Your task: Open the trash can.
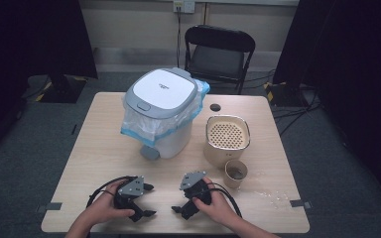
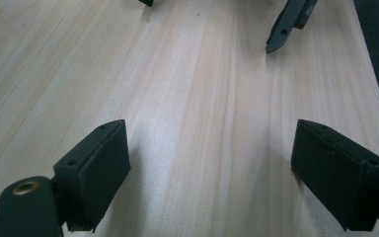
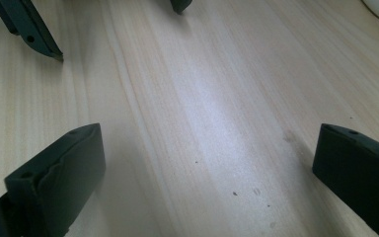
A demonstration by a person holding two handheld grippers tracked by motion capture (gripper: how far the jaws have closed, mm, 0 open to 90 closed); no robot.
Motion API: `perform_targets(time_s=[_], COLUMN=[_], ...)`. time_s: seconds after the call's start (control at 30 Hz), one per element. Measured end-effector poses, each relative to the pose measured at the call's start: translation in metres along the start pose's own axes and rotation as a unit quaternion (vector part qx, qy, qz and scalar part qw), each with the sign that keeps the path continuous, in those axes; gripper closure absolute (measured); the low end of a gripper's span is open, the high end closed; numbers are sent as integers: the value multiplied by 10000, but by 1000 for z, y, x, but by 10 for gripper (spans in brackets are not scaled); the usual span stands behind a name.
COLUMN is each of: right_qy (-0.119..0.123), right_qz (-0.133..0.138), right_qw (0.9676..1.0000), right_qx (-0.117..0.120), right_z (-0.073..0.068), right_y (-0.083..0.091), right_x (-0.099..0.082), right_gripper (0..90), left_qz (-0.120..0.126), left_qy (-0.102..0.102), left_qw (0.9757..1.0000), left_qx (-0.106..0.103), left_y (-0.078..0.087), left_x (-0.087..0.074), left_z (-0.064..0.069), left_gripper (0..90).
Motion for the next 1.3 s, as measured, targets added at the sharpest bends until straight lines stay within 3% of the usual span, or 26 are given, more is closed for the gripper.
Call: perform_targets(time_s=[0.37, 0.5, 0.6, 0.7, 0.87, 0.9, 1.07, 1.17, 1.3], right_qy=[3, 2, 3, 3, 2, 2, -2, -3, -1], right_qz=[4, 3, 3, 3, 4, 3, 1, 1, 2], right_qw=[10000, 10000, 10000, 10000, 10000, 10000, 10000, 10000, 10000], right_qx=[-1, 0, 0, 1, 0, -1, -1, -2, -2], right_z=[0, 0, 0, 0, 0, 0, 0, 0, 0], right_y=[0, 0, 0, 0, 0, 0, 0, 0, 0], right_x=[0, 0, 0, 0, 0, 0, 0, 0, 0], right_gripper=[0, 0, 0, 0, 0, 0, 0, 0, 0], left_qz=[-34, -20, -249, -286, -147, -38, -95, -50, -37], left_qy=[-5, 173, 333, 406, 582, 692, 823, 1001, 1025], left_qw=[10000, 9998, 9991, 9988, 9981, 9975, 9963, 9948, 9945], left_qx=[-34, -63, 25, 34, 114, 151, 210, 184, 206], left_y=[-1, 2, 7, 10, 18, 22, 34, 40, 50], left_x=[0, 0, -2, -1, 8, 12, 18, 23, 30], left_z=[2, 0, -4, -6, -12, -14, -19, -20, -25], left_gripper=[108, 154, 161, 163, 165, 165, 165, 165, 165])
Point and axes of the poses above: each handheld gripper's, and its own axes: y roughly backward along the jaws, x roughly out of its top, z roughly to its right, the point moved 9 cm from there along -y, roughly forward along the jaws, and after that the axes turned 3 degrees about -y, right-handed, at the moved point
